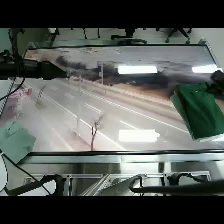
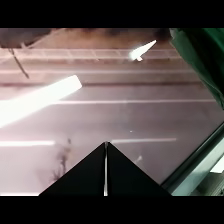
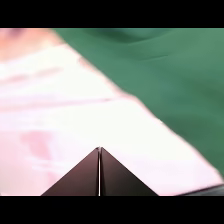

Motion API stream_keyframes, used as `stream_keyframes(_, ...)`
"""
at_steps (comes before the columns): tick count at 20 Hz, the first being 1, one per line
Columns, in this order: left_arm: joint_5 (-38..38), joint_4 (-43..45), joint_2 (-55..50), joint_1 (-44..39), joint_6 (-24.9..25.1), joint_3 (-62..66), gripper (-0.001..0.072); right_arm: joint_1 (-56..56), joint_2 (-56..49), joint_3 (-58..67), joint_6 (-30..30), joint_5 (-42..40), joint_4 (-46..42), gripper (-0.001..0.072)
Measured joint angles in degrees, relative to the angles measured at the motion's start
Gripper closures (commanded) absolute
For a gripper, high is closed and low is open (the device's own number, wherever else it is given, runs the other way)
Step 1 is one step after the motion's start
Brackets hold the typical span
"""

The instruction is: Fold the shirts.

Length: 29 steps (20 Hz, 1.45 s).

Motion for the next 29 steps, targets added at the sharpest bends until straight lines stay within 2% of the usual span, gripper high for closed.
stream_keyframes(7,1.07,0.39,18.36,0.15,-0.85,-29.53,0.0696,30.73,11.23,-23.67,-1.66,-14.03,-5.2,0.0686)
stream_keyframes(11,2.99,0.39,27.71,0.17,-0.87,-43.5,0.0695,39.56,14.43,-32.89,-1.97,-20.61,-5.84,0.0686)
stream_keyframes(16,4.7,0.33,34.45,0.22,-1.03,-50.56,0.0695,42.49,14.25,-35.98,-1.97,-22.97,-6.21,0.0686)
stream_keyframes(29,5.6,0.26,40.68,0.24,-0.96,-52.17,0.0695,43.12,13.73,-36.68,-1.97,-20.72,-4.63,0.0686)
